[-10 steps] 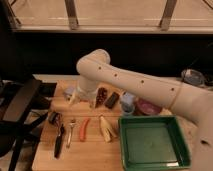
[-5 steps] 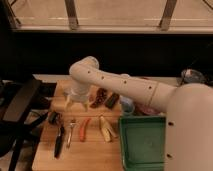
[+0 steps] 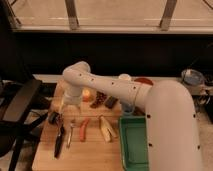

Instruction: Place fork in tray

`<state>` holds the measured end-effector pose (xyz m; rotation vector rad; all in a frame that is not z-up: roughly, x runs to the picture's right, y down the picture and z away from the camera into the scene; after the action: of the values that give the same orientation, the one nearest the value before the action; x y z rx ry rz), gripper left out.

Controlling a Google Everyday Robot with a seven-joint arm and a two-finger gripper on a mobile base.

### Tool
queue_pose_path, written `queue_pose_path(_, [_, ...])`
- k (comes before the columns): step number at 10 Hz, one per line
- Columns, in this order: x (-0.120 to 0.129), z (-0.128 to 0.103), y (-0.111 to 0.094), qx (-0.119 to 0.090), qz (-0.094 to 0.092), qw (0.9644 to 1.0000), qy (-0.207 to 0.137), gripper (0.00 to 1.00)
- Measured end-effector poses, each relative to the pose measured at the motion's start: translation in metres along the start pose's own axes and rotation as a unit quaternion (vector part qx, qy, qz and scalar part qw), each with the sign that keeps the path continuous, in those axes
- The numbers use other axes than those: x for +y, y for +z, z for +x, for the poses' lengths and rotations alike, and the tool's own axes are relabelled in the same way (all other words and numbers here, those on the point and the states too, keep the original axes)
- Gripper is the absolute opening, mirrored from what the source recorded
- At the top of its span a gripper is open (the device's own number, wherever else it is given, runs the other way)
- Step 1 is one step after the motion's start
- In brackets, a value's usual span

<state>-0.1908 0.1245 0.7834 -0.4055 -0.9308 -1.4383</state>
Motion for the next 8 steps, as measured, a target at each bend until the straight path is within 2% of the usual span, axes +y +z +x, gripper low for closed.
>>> queue_pose_path(5, [-0.001,0.001,0.0,0.001,-0.001,1.0,0.0,0.66])
queue_pose_path(6, [-0.001,0.003,0.002,-0.001,-0.008,1.0,0.0,0.66])
queue_pose_path(8, [0.004,0.008,0.022,-0.013,-0.025,0.9996,0.003,0.66])
